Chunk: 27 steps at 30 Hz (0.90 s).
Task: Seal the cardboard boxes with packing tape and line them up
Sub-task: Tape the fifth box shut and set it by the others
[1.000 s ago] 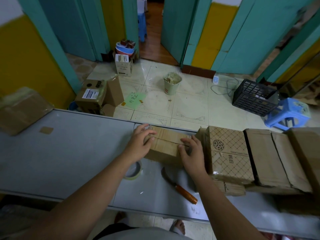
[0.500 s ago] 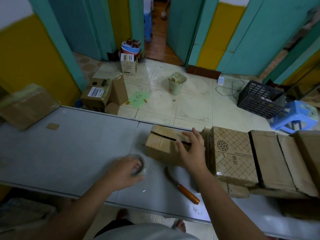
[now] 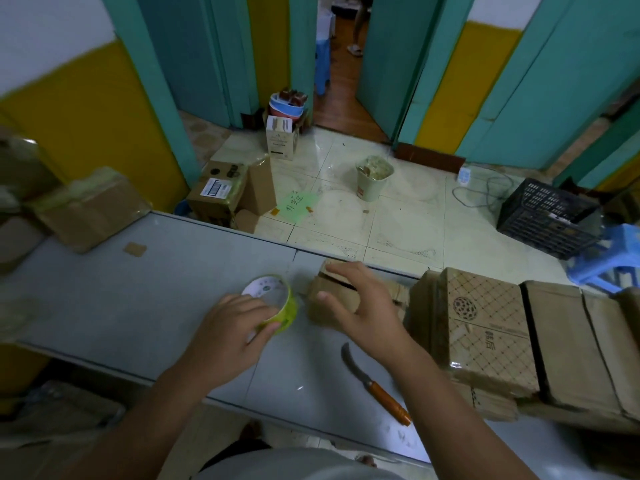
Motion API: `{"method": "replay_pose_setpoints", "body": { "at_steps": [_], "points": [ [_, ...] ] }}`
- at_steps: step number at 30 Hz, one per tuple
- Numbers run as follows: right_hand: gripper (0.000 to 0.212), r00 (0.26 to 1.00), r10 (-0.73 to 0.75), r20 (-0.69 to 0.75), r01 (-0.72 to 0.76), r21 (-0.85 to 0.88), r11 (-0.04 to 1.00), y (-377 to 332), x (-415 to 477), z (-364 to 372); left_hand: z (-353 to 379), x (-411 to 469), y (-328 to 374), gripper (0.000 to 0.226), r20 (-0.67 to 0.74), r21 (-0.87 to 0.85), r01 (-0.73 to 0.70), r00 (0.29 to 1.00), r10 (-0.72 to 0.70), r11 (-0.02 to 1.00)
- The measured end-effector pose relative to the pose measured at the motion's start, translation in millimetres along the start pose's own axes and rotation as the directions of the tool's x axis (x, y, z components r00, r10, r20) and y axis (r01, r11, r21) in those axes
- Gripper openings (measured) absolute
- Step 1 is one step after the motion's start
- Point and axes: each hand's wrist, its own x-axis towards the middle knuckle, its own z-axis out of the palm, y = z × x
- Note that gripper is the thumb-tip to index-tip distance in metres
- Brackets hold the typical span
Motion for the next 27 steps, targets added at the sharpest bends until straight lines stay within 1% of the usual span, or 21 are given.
{"method": "replay_pose_setpoints", "body": {
  "at_steps": [1, 2, 3, 5, 7, 9, 12, 15, 17, 19, 21, 24, 26, 27],
  "points": [
    [0.056, 0.997, 0.017, 0.077, -0.019, 0.028, 0.999, -7, 1, 1, -9, 4, 7, 0.028, -0.016, -0.008, -0.017, 1.000, 0.017, 1.000],
    [0.063, 0.992, 0.023, 0.122, -0.032, 0.067, 0.997, -12, 2, 2, -17, 9, 13, 0.029, -0.025, -0.013, -0.039, 0.999, 0.039, 0.999],
    [0.064, 0.991, 0.020, 0.132, -0.035, 0.112, 0.993, -16, 4, 3, -22, 15, 20, 0.029, -0.031, -0.016, -0.062, 0.998, 0.062, 0.998],
    [0.051, 0.997, 0.008, 0.081, -0.024, 0.190, 0.981, -23, 8, 0, -30, 27, 33, 0.030, -0.041, -0.030, -0.087, 0.996, 0.085, 0.996],
    [0.034, 0.999, 0.028, -0.025, -0.020, 0.268, 0.963, -26, 11, -7, -36, 40, 42, 0.031, -0.048, -0.048, -0.082, 0.996, 0.080, 0.995],
    [0.021, 0.990, 0.069, -0.121, -0.027, 0.316, 0.948, -24, 12, -16, -39, 52, 50, 0.029, -0.048, -0.076, -0.086, 0.995, 0.082, 0.993],
    [0.012, 0.985, 0.092, -0.148, -0.045, 0.292, 0.955, -19, 8, -27, -40, 66, 62, 0.029, -0.032, -0.127, -0.099, 0.995, 0.096, 0.987],
    [0.008, 0.983, 0.113, -0.147, -0.062, 0.316, 0.947, -15, 3, -36, -38, 75, 72, 0.034, 0.012, -0.235, -0.043, 0.999, 0.047, 0.971],
    [0.011, 0.980, 0.144, -0.137, -0.081, 0.385, 0.919, -11, 1, -40, -38, 80, 77, 0.037, 0.097, -0.374, 0.013, 0.995, 0.025, 0.927],
    [0.014, 0.967, 0.227, -0.115, -0.139, 0.509, 0.849, -6, 0, -44, -37, 83, 79, 0.047, 0.161, -0.526, 0.038, 0.985, 0.055, 0.849],
    [0.014, 0.958, 0.280, -0.056, -0.189, 0.609, 0.771, -1, 0, -50, -34, 85, 83, 0.052, 0.179, -0.630, 0.059, 0.981, 0.071, 0.774],
    [0.013, 0.965, 0.263, 0.003, -0.201, 0.651, 0.732, 5, -4, -61, -28, 87, 87, 0.045, 0.180, -0.704, 0.114, 0.984, 0.020, 0.700],
    [0.008, 0.968, 0.251, 0.010, -0.198, 0.643, 0.740, 10, -8, -68, -23, 88, 88, 0.038, 0.171, -0.740, 0.141, 0.985, -0.019, 0.658],
    [0.008, 0.969, 0.245, 0.012, -0.196, 0.636, 0.747, 13, -9, -69, -22, 88, 87, 0.037, 0.169, -0.750, 0.145, 0.985, -0.026, 0.645]
  ]
}}
